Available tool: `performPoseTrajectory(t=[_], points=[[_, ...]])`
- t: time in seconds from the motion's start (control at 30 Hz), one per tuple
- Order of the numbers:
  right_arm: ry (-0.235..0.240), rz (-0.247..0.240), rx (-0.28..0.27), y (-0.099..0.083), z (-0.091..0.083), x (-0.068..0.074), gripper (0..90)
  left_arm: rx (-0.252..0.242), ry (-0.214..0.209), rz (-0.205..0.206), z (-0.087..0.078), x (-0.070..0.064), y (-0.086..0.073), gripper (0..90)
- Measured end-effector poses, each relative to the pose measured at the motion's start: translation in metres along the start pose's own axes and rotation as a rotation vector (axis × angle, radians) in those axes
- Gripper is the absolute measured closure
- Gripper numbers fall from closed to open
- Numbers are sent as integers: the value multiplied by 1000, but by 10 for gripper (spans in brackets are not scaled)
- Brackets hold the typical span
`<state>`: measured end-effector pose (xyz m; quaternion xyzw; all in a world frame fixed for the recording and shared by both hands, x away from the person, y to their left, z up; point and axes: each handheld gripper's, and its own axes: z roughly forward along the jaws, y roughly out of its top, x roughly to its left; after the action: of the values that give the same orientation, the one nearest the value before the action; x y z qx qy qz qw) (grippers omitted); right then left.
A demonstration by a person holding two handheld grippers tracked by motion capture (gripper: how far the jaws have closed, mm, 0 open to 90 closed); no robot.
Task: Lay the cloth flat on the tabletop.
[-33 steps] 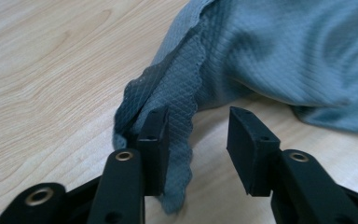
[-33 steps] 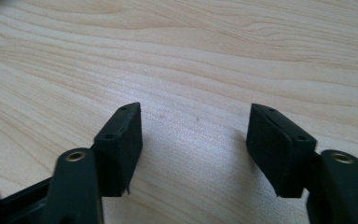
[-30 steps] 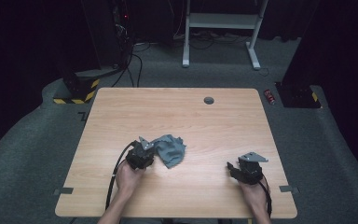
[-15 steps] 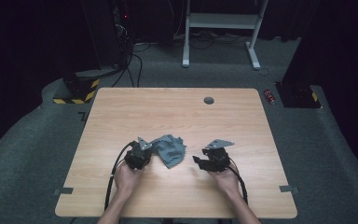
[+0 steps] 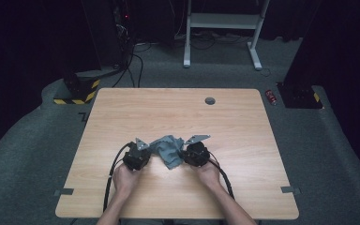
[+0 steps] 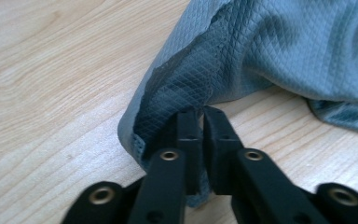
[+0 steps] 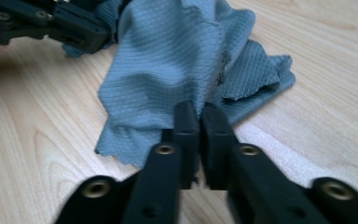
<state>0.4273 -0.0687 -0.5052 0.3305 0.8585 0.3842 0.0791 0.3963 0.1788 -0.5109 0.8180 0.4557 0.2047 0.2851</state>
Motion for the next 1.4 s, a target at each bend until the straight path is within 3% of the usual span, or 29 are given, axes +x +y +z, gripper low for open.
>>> performPoseTrajectory(t=[0.13,0.23,0.47,0.6,0.77,0.9,1.03,1.13,1.4], points=[[-3,-37,-41,2,-14,7,888,-10,-14,0,-3,1,-2,900],[-13,-82,-69,3,-28,11,887,-62,-62,-42,-14,4,-6,900],[-43,-158,-65,-8,-53,16,878,-132,-164,-80,-44,11,-18,900],[-62,-223,-28,-24,-59,22,875,-119,-192,-63,-51,6,-30,900],[-49,-278,27,-47,-61,29,837,-56,-210,-26,-50,-2,-48,900],[-29,-268,37,-56,-63,29,746,-62,-217,-48,-51,-2,-52,866],[-3,-219,-41,-51,-75,23,691,-125,-210,-69,-59,-1,-44,694],[0,-194,-90,-44,-81,20,671,-144,-189,-55,-61,-3,-31,611],[-44,-98,-29,-27,-49,13,643,-116,-174,7,-33,-24,11,519]])
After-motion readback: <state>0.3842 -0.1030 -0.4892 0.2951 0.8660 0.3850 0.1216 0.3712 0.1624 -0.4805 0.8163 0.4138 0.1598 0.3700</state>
